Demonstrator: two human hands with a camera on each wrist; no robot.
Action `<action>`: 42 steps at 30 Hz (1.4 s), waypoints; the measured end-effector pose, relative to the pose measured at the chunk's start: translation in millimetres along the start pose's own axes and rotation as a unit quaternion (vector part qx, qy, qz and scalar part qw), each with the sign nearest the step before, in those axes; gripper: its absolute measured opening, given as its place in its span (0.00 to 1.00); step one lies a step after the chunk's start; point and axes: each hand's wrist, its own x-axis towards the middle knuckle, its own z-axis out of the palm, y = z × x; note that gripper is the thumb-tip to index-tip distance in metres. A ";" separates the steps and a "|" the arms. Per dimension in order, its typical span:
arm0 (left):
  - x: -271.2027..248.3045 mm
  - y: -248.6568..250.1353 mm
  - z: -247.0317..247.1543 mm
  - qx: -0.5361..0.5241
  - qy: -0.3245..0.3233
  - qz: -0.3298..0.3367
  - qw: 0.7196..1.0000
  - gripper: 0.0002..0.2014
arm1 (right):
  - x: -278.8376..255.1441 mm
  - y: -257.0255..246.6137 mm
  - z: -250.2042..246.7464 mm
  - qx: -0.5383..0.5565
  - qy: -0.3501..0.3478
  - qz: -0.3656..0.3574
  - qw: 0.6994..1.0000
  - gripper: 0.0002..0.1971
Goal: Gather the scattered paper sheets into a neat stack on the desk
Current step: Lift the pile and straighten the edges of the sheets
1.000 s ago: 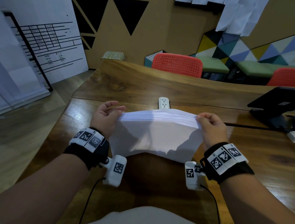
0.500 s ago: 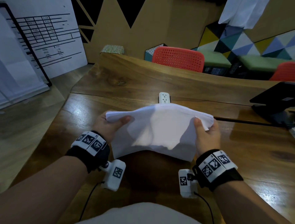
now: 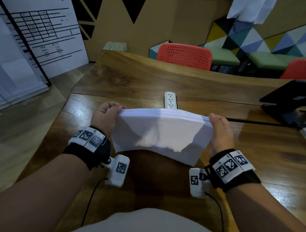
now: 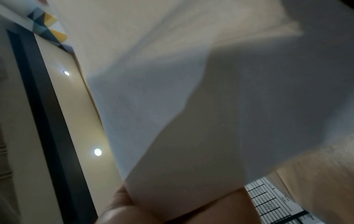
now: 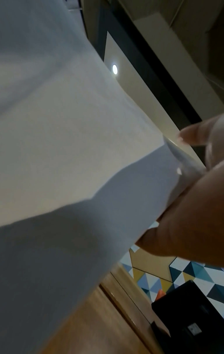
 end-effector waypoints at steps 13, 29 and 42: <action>1.0 -1.4 -7.6 -0.043 -0.098 0.036 0.994 0.31 | 10.3 -4.8 -9.8 0.069 -0.119 0.042 0.990 0.36; -18.7 -1.4 -16.3 0.141 -0.081 0.083 0.983 0.18 | 6.4 26.5 -16.2 0.036 -0.106 -0.019 0.994 0.46; -38.8 63.0 14.4 0.502 -0.082 0.384 0.770 0.48 | -44.6 -51.6 30.1 -0.181 -0.178 -0.320 0.913 0.11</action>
